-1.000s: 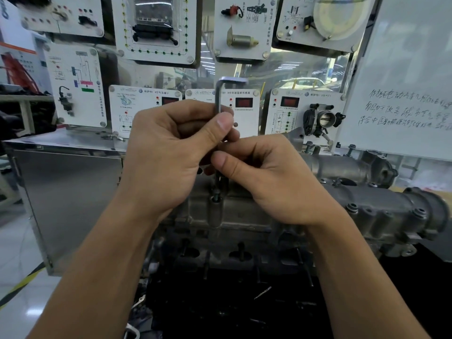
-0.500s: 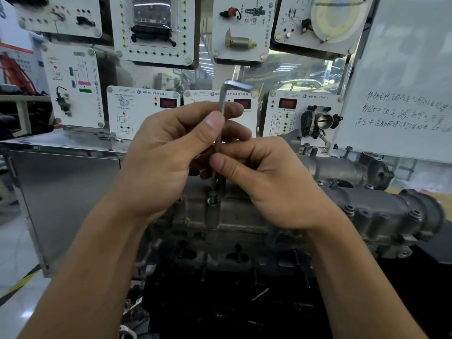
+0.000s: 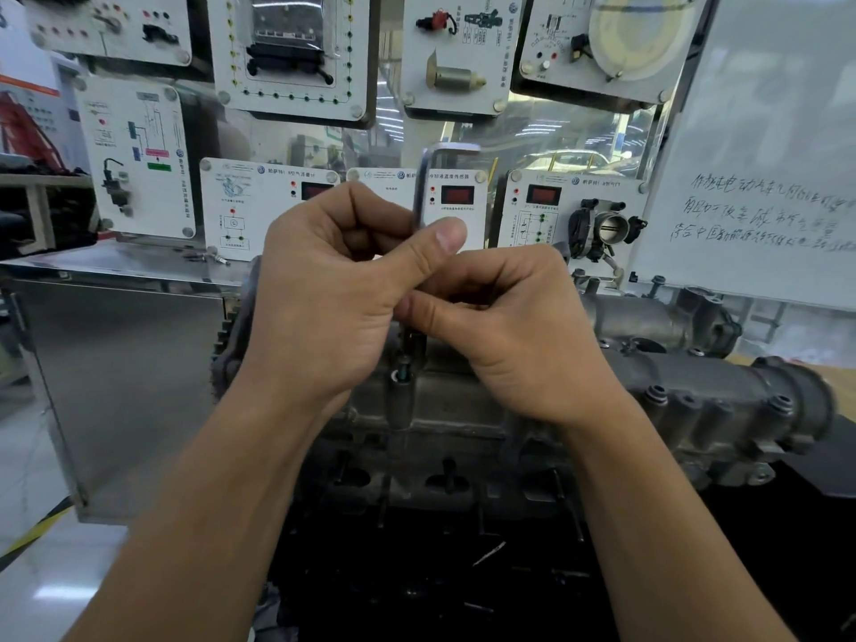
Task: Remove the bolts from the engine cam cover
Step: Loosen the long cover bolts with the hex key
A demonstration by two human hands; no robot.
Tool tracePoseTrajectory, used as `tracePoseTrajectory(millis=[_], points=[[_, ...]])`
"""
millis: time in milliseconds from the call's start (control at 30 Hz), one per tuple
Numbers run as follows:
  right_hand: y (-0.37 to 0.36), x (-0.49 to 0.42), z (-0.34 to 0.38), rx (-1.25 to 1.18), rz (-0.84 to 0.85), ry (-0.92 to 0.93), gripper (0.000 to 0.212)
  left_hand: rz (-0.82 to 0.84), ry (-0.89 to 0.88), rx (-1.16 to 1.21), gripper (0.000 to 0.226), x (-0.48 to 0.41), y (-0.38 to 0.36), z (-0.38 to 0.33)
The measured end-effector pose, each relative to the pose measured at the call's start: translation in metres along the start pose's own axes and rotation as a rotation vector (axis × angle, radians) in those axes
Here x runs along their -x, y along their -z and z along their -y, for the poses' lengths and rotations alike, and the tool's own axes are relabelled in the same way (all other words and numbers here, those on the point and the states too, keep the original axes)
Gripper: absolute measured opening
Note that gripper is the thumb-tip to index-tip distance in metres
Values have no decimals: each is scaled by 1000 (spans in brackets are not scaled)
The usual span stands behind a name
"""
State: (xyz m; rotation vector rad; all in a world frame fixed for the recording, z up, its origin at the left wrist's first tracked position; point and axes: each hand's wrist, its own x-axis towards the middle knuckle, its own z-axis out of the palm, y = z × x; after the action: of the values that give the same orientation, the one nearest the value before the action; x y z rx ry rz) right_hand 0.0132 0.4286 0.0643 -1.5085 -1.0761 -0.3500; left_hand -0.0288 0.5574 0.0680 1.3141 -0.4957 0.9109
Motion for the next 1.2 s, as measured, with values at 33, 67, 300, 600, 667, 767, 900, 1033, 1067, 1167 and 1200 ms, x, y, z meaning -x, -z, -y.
tracePoseTrajectory(millis=[33, 67, 300, 600, 667, 767, 900, 1033, 1067, 1167, 1200], points=[[0, 1, 1, 10, 13, 4, 5, -1, 3, 4, 24, 0, 0, 1], [1, 1, 1, 18, 32, 3, 5, 7, 10, 14, 25, 0, 1, 1], [6, 1, 1, 47, 184, -21, 22, 298, 122, 96, 25, -4, 17, -2], [2, 3, 2, 17, 61, -11, 7, 117, 22, 40, 3, -2, 10, 2], [0, 3, 2, 6, 30, -13, 6, 52, 1, 25, 13, -3, 9, 2], [-1, 3, 2, 60, 6, -16, 10, -17, -3, 39, 21, -3, 6, 4], [1, 4, 4, 86, 70, -42, 13, 64, 53, 89, 15, -3, 8, 5], [2, 4, 6, 70, 168, -59, 18, 206, 93, 148, 29, -3, 19, 1], [2, 4, 6, 73, 181, -56, 19, 221, 97, 139, 32, -3, 19, 0], [4, 3, 5, 85, 204, -55, 20, 194, 58, 73, 25, -2, 17, 1], [4, 3, 5, 94, 207, -57, 20, 170, 38, 65, 20, -2, 16, 1]])
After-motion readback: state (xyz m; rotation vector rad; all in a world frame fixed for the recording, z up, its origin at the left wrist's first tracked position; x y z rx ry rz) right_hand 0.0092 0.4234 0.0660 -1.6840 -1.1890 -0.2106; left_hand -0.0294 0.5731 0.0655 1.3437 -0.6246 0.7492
